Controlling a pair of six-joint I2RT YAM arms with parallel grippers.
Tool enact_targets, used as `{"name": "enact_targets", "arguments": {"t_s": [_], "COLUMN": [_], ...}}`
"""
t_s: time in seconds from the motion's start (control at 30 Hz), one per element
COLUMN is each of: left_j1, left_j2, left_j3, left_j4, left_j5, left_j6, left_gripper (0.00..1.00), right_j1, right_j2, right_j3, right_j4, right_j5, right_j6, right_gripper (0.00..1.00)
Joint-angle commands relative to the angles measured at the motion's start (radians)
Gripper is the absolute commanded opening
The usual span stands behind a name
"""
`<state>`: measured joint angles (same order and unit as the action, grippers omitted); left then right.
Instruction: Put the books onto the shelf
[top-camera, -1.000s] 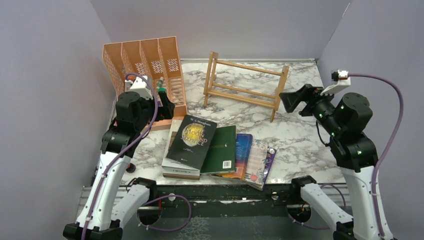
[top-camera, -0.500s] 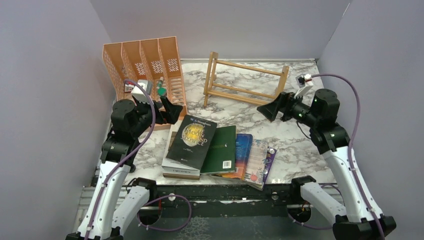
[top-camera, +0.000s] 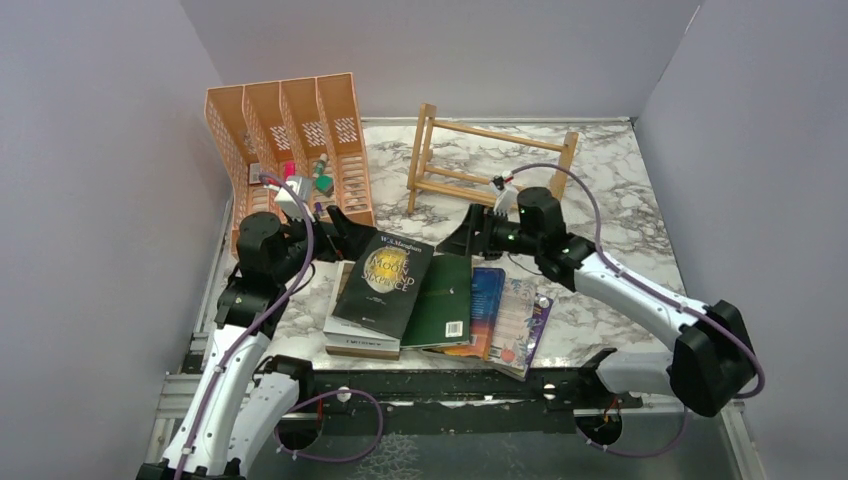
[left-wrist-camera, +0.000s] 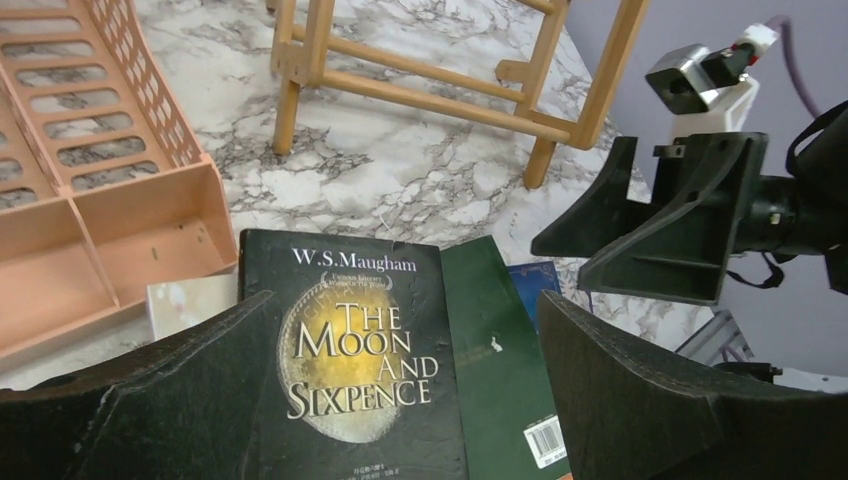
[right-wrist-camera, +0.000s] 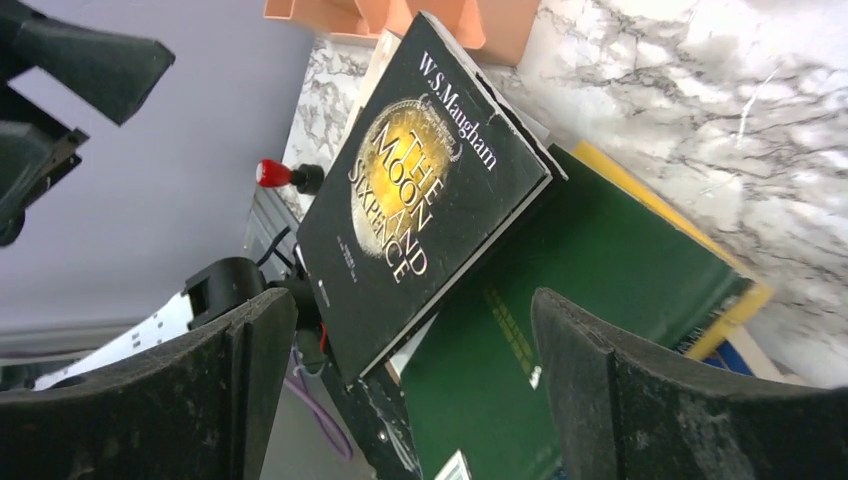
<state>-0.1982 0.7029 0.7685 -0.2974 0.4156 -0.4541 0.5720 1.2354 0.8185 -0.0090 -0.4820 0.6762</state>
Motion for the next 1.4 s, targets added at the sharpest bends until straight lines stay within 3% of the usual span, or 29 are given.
{"name": "enact_targets", "arguments": {"t_s": [0.0, 0.17, 0.57, 0.73, 0.93, 1.13, 1.37], "left_j1": [0.006, 0.006, 0.005, 0.002, 0.002, 0.003, 0.003], "left_j2": [-0.043, -0.06, -0.071, -0.047, -0.027, -0.017, -0.002], "left_j3": [-0.058, -0.108, -0.146, -0.138, -0.148, -0.158, -0.152], "left_j4": [0.036, 0.038, 0.015, 0.02, 0.049, 0.107, 0.144], "left_j5": [-0.002, -0.002, -0.029, -0.035, -0.062, -0.066, -0.046], "left_j6": [-0.082, -0.119, -0.129, -0.124, -0.133, -0.168, -0.209], "left_gripper": [0.97, 0.97, 0.98, 0.98, 0.98, 0.98, 0.98], "right_j1": [0.086, 0.157, 0.191, 0.197, 0.197, 0.197, 0.195], "right_j2": [0.09, 0.218, 0.354, 0.376, 0.415, 0.421, 0.27], "right_j3": [-0.021, 0.017, 0.05, 0.002, -0.055, -0.094, -0.122], "right_j4": [0.153, 0.169, 0.089, 0.189, 0.389, 0.542, 0.552], "right_j5": [0.135, 0.176, 0.301, 0.301, 0.235, 0.19, 0.227], "right_j6": [0.147, 0.219, 0.335, 0.377, 0.395, 0.395, 0.309], "right_gripper": [0.9, 0.83, 0.77, 0.72, 0.5, 0.17, 0.01]}}
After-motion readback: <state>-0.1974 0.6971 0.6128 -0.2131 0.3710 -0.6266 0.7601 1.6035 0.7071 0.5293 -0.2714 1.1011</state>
